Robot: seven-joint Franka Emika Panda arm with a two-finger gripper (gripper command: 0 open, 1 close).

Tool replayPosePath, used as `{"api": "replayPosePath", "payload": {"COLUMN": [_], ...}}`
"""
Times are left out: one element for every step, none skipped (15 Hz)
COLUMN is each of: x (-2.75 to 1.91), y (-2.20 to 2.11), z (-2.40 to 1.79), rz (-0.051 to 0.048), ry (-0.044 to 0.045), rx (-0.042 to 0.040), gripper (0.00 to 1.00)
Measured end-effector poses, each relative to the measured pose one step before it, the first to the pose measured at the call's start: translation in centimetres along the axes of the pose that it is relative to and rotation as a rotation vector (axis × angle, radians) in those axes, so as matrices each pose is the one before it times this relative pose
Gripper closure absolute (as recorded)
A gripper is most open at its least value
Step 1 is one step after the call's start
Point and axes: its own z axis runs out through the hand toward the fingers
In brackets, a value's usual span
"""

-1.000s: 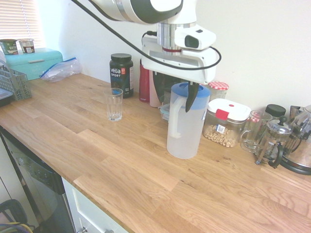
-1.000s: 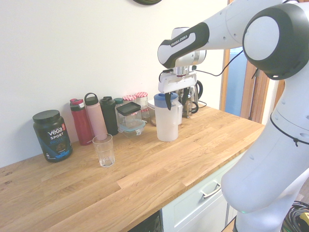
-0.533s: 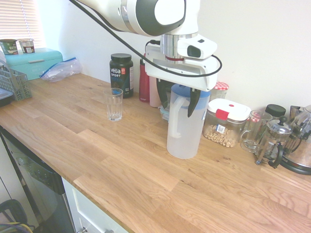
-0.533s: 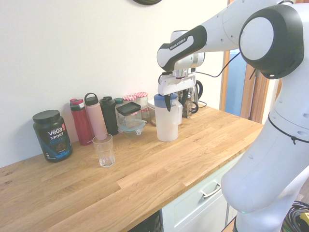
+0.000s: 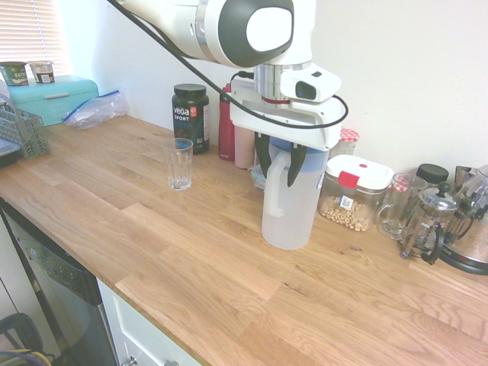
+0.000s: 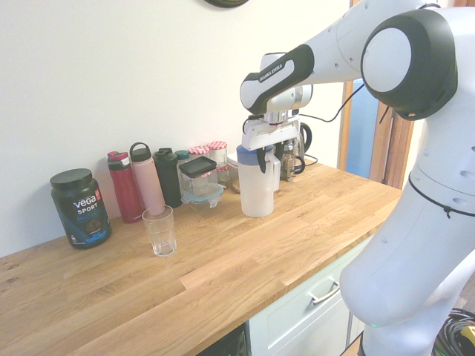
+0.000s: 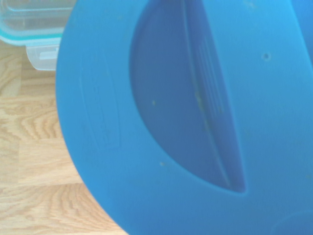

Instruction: Pour me some water

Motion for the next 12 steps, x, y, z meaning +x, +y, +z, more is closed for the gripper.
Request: {"api": "replayPosePath", "payload": {"x": [-0.021, -0.048, -0.03, 0.001, 0.002, -0.002, -0.005, -0.002, -0.004, -0.008, -0.022, -0.053], "y": [0.026, 0.029, 0.019, 0.004, 0.005, 0.01, 0.01, 0.007, 0.006, 0.009, 0.022, 0.049], "z": [0.063, 0.11, 0.069, -0.003, -0.005, -0.044, -0.057, -0.026, -0.014, -0.032, -0.086, -0.241], "rz": [-0.00035, -0.00035, -0.0004, -0.00047, -0.00056, -0.00064, -0.00052, -0.00037, -0.00028, -0.00035, -0.0001, 0.00014], "ry": [-0.00074, -0.00181, -0.0009, 0.00048, 0.00058, 0.00126, 0.00135, 0.00069, 0.00019, 0.00044, 0.00059, 0.00192], "rx": [-0.00137, -0.00165, -0.00125, -0.00061, -0.0007, -0.00038, -0.00008, -0.00025, -0.00038, -0.00032, 0.00024, 0.00173], "gripper": [1.0, 1.0, 1.0, 1.0, 1.0, 1.0, 1.0, 1.0, 1.0, 1.0, 1.0, 1.0]}}
